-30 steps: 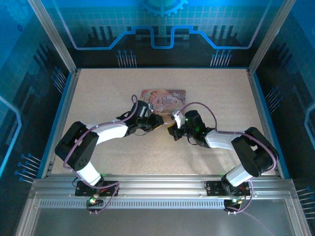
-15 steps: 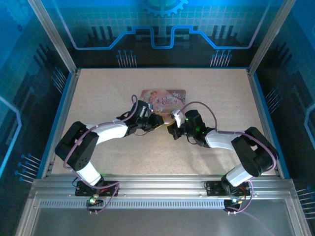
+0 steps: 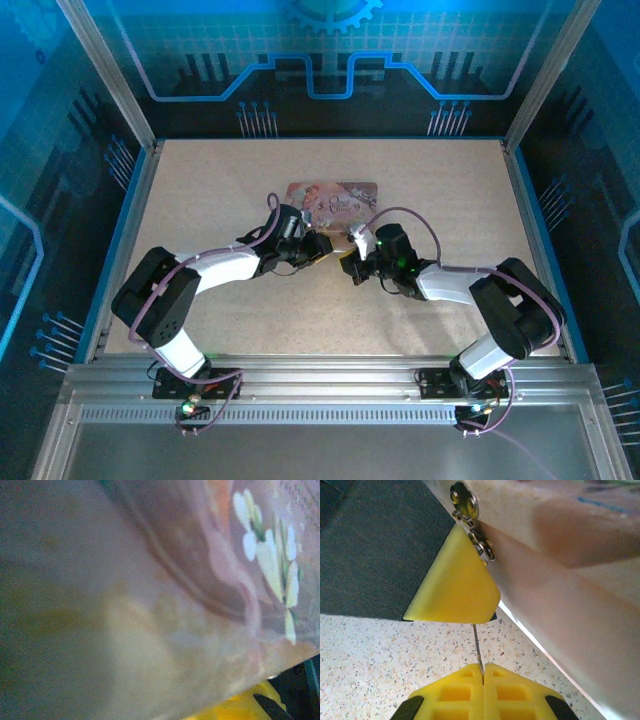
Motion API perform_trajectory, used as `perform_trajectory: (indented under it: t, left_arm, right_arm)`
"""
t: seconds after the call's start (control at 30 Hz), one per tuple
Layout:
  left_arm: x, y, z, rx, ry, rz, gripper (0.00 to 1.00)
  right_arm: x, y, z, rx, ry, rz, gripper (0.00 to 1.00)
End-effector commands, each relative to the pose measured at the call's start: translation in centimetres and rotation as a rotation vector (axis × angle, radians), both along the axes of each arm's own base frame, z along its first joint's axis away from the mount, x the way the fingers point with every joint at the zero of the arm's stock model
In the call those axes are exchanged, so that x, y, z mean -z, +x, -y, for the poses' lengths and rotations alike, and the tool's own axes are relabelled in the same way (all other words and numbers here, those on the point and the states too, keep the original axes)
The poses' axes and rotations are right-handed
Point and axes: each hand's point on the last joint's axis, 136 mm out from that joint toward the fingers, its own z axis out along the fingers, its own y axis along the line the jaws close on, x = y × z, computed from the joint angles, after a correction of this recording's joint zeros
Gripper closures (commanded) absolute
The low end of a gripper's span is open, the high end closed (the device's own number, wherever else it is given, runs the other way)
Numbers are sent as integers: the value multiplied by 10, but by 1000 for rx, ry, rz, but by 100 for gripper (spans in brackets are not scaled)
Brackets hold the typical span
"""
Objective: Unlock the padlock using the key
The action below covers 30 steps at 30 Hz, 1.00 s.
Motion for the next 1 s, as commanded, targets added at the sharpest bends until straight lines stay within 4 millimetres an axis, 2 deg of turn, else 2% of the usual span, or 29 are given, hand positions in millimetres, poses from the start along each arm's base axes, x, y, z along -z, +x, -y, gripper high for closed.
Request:
perform_trajectory:
  t: [0.0,0.3,0.97]
  left_arm:
    - [-26,4,6,14,-67,42,91]
    - [-27,4,6,14,-66,44,91]
    - [-23,3,7,18,-66,34,91]
  right_arm:
    - [3,1,2,-2,-17,5,100]
    - [7,5,0,-3,-33,0,100]
    - [-16,10,-6,-5,43,58,100]
